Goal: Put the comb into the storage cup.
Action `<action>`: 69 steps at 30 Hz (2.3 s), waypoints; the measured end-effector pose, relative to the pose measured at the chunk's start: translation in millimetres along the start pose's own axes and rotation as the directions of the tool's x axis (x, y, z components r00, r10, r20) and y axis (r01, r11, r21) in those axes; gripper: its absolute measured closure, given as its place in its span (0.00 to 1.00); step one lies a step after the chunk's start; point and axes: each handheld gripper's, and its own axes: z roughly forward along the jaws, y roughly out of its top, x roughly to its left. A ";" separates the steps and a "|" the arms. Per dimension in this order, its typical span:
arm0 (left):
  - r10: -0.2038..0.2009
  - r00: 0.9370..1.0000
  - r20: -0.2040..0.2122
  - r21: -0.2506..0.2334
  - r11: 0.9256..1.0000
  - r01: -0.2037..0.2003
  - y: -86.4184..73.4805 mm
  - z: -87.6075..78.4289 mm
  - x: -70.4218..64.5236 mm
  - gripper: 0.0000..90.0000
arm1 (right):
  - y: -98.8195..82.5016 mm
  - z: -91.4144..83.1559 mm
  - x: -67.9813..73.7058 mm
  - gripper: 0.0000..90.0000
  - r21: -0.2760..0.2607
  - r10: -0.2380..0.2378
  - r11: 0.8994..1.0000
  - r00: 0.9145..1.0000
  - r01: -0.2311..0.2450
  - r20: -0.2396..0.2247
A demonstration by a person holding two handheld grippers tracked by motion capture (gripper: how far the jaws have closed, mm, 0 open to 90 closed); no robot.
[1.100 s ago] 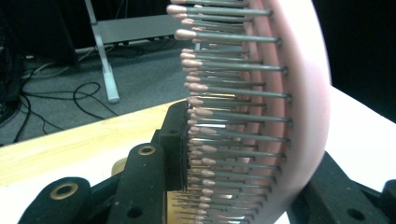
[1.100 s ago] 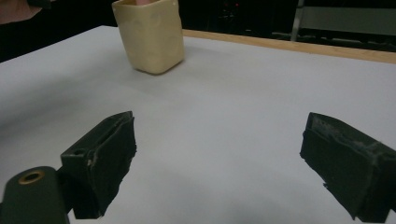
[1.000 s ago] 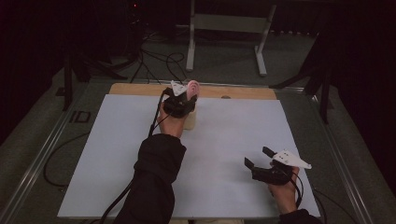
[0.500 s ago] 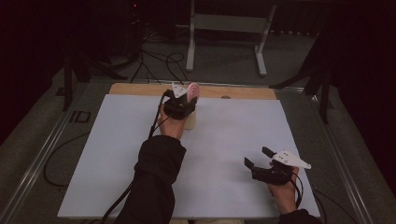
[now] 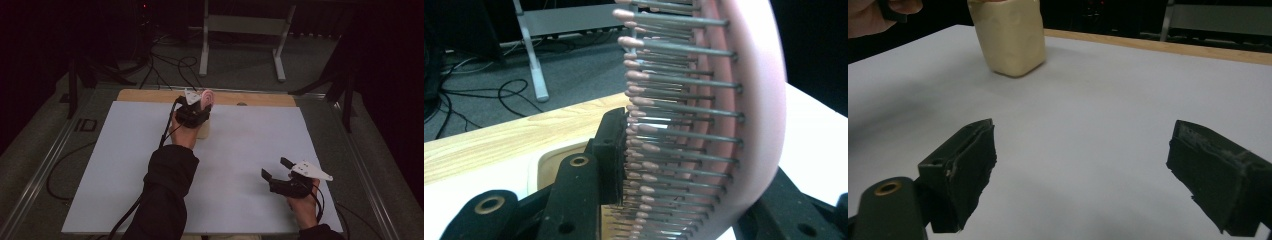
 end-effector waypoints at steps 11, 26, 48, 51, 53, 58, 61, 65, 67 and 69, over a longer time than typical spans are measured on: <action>0.014 1.000 0.000 0.003 1.000 -0.014 0.4 -0.8 1.9 0.69 | 0.0 0.1 -0.2 0.13 -0.002 -0.002 1.000 1.000 0.002 0.002; 0.011 1.000 -0.017 0.010 1.000 -0.011 1.3 -1.7 6.4 0.66 | 0.3 -0.7 -0.9 0.13 -0.003 0.001 1.000 1.000 -0.001 0.005; 0.000 0.998 -0.058 0.046 0.999 0.002 -0.8 -1.3 16.4 0.52 | 0.3 -0.8 -1.3 0.13 -0.007 0.004 1.000 1.000 -0.004 0.005; -0.004 0.998 -0.062 0.050 0.999 0.007 -1.2 -1.3 17.6 0.50 | 0.1 -0.6 -1.4 0.13 -0.006 0.004 1.000 1.000 -0.004 0.004; -0.009 0.998 -0.060 0.054 0.998 0.013 -1.2 -1.3 19.1 0.49 | -0.1 -0.5 -1.7 0.13 -0.004 0.002 1.000 1.000 -0.002 0.005; -0.015 0.997 -0.074 0.063 0.998 0.020 -1.8 -1.3 21.9 0.46 | -0.2 -0.5 -2.0 0.13 -0.005 0.003 1.000 1.000 -0.003 0.005; -0.018 0.996 -0.086 0.064 0.998 0.023 -2.1 -2.0 23.5 0.42 | -0.3 -0.5 -2.0 0.13 -0.004 0.003 1.000 1.000 -0.003 0.005; -0.022 0.995 -0.098 0.063 0.998 0.029 -2.6 -2.8 25.1 0.40 | -0.3 -0.6 -2.1 0.13 -0.004 0.004 1.000 1.000 -0.004 0.006; -0.027 0.994 -0.105 0.059 0.998 0.033 -3.1 -3.4 26.2 0.38 | -0.3 -0.6 -2.2 0.13 -0.005 0.005 1.000 1.000 -0.004 0.007; -0.030 0.994 -0.107 0.057 0.998 0.036 -3.5 -3.7 26.8 0.37 | -0.4 -0.6 -2.3 0.13 -0.005 0.004 1.000 1.000 -0.004 0.008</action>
